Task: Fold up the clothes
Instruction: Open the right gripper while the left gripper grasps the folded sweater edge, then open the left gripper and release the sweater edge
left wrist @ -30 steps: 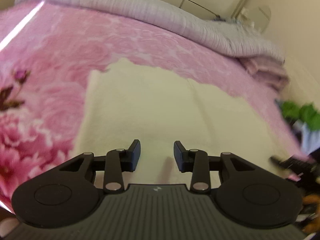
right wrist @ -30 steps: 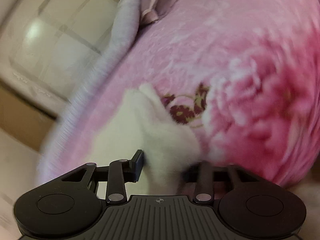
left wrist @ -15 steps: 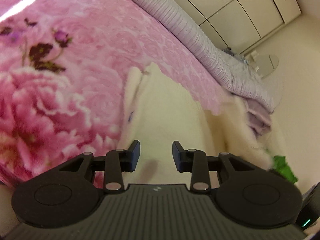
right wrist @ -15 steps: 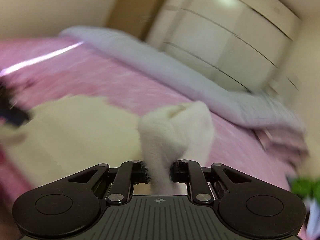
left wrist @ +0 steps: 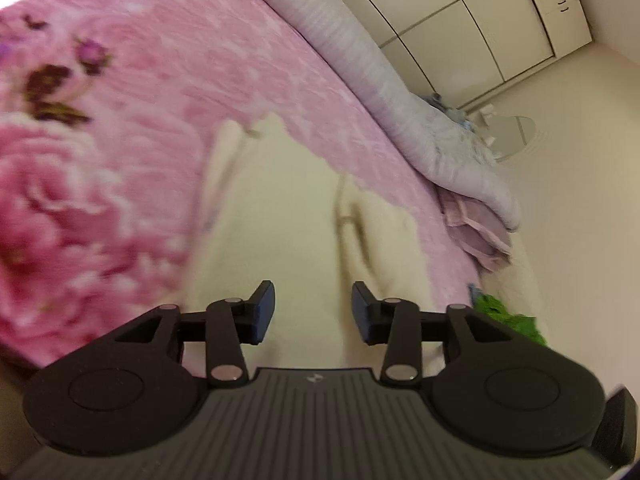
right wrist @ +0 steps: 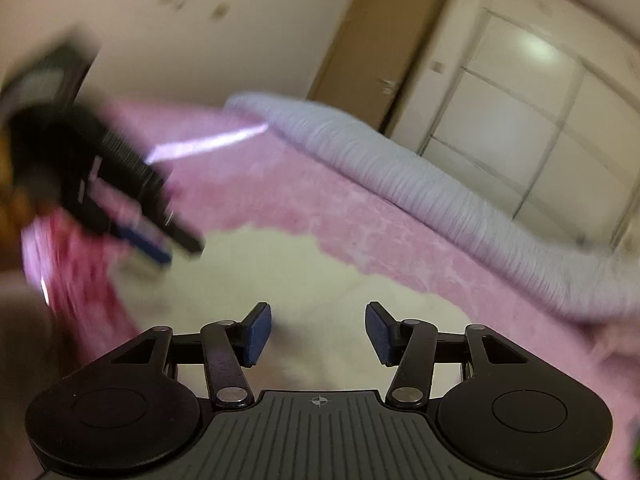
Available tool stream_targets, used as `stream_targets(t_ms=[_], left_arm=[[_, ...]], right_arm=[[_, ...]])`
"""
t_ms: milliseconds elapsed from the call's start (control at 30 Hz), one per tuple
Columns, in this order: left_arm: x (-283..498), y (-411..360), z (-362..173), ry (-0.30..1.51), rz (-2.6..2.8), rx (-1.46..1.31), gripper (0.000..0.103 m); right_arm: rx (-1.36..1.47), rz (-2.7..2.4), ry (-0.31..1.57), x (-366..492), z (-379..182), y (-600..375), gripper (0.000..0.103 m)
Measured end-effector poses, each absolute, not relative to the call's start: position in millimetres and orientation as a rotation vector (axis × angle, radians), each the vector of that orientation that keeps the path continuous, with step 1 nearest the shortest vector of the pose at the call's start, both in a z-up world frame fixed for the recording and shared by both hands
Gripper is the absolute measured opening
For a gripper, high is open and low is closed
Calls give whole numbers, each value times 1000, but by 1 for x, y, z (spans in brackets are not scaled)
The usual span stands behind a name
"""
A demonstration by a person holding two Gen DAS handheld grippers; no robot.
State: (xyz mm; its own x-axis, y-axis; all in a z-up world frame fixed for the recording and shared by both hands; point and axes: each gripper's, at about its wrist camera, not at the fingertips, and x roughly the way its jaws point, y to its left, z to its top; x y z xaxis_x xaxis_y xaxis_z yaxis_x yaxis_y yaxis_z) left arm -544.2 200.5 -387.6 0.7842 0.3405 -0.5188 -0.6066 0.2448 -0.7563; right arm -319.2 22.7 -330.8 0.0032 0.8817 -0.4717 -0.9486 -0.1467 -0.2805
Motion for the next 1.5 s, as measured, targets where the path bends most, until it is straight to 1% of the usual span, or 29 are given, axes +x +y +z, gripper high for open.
stream_targets(t_ms=[67,167,233,267,333,433,467,567,600,633,667,700,767,800,967,1067,1133,1233,1367,1500], left_arm=[[-529,211,-389,278,617,-1187,40],[-504,229,-393,299,580,-1220,41],[-488,242,-399,301,542,-1266,43],[-480,248,-403,302,533,-1293,44],[-465,260,-411,309,515,-1332,48],[-442,279,-426,331,468,-1395,49],[-435,283,-431,340,447,-1411,49],[-414,292,-438,365,403,-1421,49],[-408,294,-439,372,392,-1412,46],[-404,295,-438,375,378,-1397,37],[-402,295,-437,375,366,-1379,27],[-404,294,-434,360,355,-1358,14],[-414,292,-426,323,343,-1309,13],[-421,290,-419,303,344,-1281,13],[-480,290,-391,230,429,-1199,13],[-513,299,-395,250,480,-1202,13],[-526,303,-411,273,515,-1263,14],[-541,302,-421,265,531,-1277,13],[-549,301,-415,225,522,-1241,13],[-545,312,-423,261,571,-1231,13]], right_arm=[[-515,1551,329,-274,-314,37,52],[-382,1374,698,-191,-309,82,52],[-428,1238,910,-145,-317,122,52],[-463,1200,975,-128,-326,139,52],[-530,1150,1080,-109,-346,174,51],[-577,1164,1188,-96,-366,178,51],[-575,1181,1212,-98,-369,171,49],[-576,1201,1216,-93,-375,182,47],[-570,1210,1217,-94,-376,180,47],[-563,1222,1220,-93,-376,181,46],[-556,1235,1223,-92,-376,182,43],[-543,1257,1234,-94,-376,184,40],[-517,1301,1258,-99,-376,187,15],[-503,1324,1270,-102,-376,189,12],[-578,1432,1196,-154,-354,207,12],[-665,1490,1155,-190,-350,220,12],[-720,1510,1103,-210,-355,227,12],[-728,1527,1078,-226,-354,228,12],[-720,1566,1093,-237,-352,231,12],[-690,1567,1098,-236,-359,231,12]])
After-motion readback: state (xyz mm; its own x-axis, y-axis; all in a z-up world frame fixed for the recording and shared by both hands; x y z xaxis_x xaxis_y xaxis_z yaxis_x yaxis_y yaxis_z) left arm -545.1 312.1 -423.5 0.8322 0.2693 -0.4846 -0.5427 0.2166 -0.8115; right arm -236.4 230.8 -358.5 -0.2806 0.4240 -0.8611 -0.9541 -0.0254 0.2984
